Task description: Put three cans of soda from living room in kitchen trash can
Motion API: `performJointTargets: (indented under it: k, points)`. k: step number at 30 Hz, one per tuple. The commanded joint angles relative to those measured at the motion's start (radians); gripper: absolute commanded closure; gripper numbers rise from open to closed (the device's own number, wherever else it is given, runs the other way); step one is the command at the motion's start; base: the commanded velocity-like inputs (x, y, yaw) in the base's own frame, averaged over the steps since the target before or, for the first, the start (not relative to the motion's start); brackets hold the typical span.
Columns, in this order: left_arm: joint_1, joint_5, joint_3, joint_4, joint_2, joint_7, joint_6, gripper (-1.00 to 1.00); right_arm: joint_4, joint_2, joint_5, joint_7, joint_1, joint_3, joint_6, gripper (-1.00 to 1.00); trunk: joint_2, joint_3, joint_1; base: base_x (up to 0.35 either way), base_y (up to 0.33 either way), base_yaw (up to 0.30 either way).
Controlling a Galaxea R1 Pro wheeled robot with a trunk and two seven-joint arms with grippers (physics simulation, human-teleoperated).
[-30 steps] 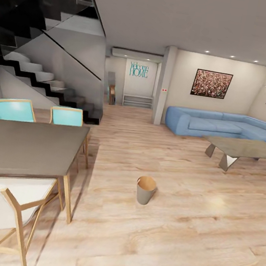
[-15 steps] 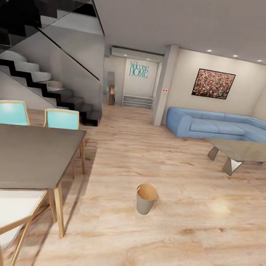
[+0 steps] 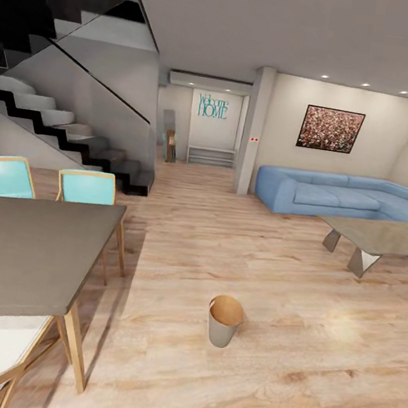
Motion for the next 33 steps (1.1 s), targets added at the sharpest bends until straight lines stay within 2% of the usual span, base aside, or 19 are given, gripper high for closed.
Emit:
performJointTargets:
  k: [1, 33]
  points:
    - [0.000, 0.000, 0.000, 0.000, 0.000, 0.000, 0.000, -1.00, 0.000, 0.000, 0.000, 0.000, 0.000, 0.000, 0.000, -1.00, 0.000, 0.000, 0.000, 0.345, 0.000, 0.000]
    - [0.000, 0.000, 0.000, 0.000, 0.000, 0.000, 0.000, -1.00, 0.000, 0.000, 0.000, 0.000, 0.000, 0.000, -0.001, -1.00, 0.000, 0.000, 0.000, 0.345, 0.000, 0.000]
